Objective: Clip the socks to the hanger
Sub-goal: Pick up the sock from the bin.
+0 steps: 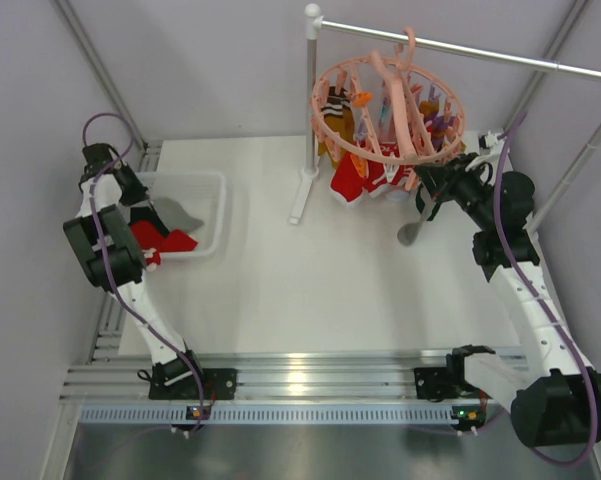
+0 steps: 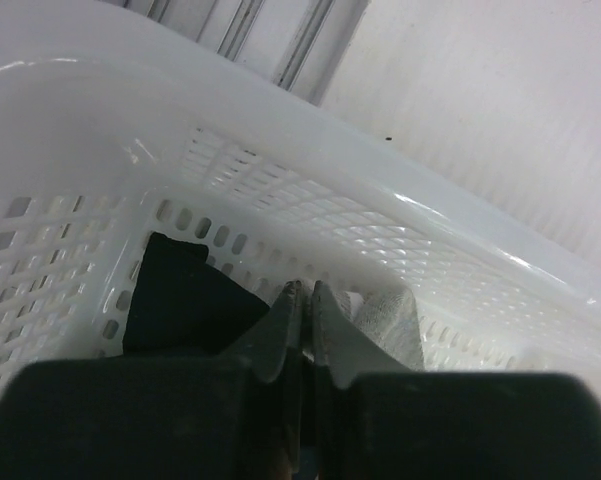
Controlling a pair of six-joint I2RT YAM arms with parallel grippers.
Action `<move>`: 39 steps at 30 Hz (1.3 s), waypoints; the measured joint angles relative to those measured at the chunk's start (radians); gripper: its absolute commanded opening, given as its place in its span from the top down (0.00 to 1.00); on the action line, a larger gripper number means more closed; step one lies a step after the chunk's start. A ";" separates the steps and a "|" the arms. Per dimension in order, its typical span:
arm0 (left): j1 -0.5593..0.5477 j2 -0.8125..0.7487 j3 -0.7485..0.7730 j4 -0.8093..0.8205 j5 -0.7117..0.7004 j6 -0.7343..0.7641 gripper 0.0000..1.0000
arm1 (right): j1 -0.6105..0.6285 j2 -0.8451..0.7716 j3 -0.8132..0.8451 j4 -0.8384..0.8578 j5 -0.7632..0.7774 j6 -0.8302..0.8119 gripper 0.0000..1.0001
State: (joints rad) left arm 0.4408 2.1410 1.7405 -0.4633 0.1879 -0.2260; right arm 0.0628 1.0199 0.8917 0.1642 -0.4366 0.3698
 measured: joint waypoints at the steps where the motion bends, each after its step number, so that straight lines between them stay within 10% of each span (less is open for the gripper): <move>1: -0.001 0.000 0.003 0.000 0.005 0.004 1.00 | 0.000 0.000 0.000 0.000 0.001 -0.002 1.00; 26: -0.116 -0.573 -0.256 0.098 0.399 0.780 1.00 | 0.000 -0.011 0.000 -0.005 0.004 -0.011 1.00; 39: -0.446 -0.401 -0.424 0.121 -0.056 0.778 1.00 | 0.000 -0.013 0.000 -0.007 0.003 -0.010 1.00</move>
State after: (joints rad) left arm -0.0055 1.7401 1.3163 -0.3424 0.1318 0.5518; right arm 0.0628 1.0069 0.8921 0.1570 -0.4332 0.3595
